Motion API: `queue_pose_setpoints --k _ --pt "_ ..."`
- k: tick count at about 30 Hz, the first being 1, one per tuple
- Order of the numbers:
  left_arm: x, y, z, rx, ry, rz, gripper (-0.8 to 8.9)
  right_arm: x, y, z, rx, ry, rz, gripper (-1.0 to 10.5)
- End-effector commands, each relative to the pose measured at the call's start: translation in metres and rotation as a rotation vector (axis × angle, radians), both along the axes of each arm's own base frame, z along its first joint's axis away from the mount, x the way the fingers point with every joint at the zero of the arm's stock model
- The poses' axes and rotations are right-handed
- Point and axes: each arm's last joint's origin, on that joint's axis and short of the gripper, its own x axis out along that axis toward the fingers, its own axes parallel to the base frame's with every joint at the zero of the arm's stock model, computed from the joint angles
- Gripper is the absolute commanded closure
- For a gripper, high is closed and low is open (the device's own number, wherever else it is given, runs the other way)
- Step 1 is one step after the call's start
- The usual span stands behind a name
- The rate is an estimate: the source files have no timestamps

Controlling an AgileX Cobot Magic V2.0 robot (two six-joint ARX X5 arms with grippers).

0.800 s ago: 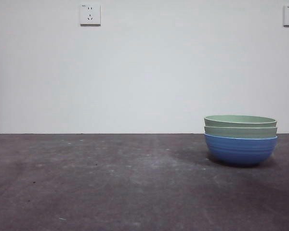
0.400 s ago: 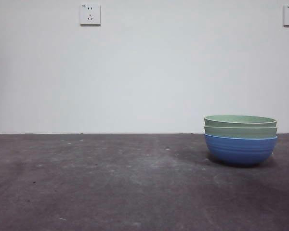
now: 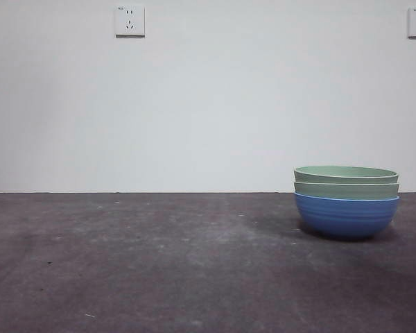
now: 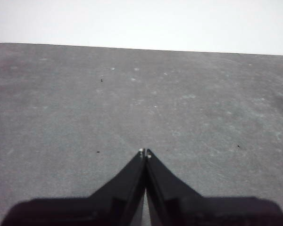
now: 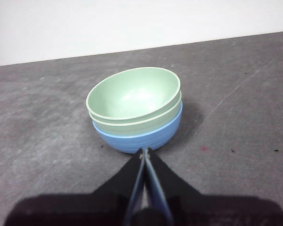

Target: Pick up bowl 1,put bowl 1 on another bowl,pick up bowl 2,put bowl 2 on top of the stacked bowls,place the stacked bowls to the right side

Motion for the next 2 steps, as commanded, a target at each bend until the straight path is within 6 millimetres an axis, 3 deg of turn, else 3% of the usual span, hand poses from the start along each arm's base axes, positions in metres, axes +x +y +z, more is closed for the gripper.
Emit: queue_pose_setpoints --k 1,2 --pt "0.0006 0.0004 -0.0045 -0.005 0.010 0.005 8.17 0.0005 0.0000 -0.0048 0.009 0.018 -0.002 9.4" --pt "0.0006 0.0004 -0.0045 -0.005 0.010 0.005 8.17 0.0005 0.0000 -0.0048 0.009 0.018 -0.002 9.4"
